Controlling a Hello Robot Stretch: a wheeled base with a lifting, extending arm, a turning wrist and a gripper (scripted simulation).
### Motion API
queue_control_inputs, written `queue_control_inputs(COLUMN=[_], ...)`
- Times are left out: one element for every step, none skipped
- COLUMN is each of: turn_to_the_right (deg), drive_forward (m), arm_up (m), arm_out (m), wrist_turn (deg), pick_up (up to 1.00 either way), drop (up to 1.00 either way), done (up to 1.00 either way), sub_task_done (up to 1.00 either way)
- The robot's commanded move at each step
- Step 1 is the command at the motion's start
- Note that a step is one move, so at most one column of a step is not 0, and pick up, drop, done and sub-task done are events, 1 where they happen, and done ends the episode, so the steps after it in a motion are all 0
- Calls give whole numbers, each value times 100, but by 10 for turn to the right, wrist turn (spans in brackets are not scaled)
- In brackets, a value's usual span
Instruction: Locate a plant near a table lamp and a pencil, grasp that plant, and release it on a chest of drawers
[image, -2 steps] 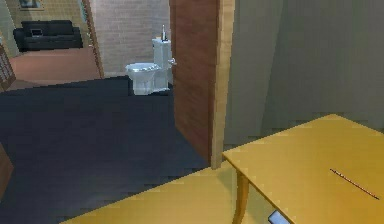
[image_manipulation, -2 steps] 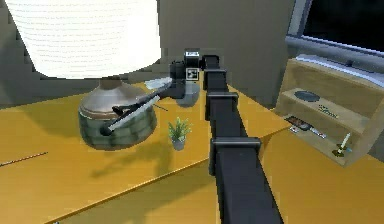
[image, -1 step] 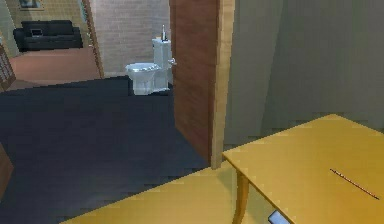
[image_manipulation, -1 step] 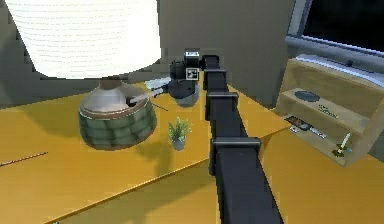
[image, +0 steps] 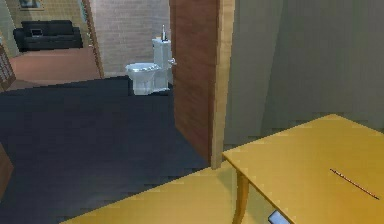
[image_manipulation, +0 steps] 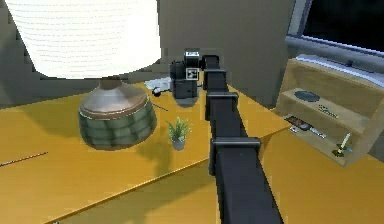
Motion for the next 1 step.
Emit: queue_control_inputs(turn_to_the_right=[0], drive_forward=[0], arm_up=[-30], arm_out=[0], wrist_turn=[0], pick_up=[0], drop=[0], done=[0], sub_task_done=[0])
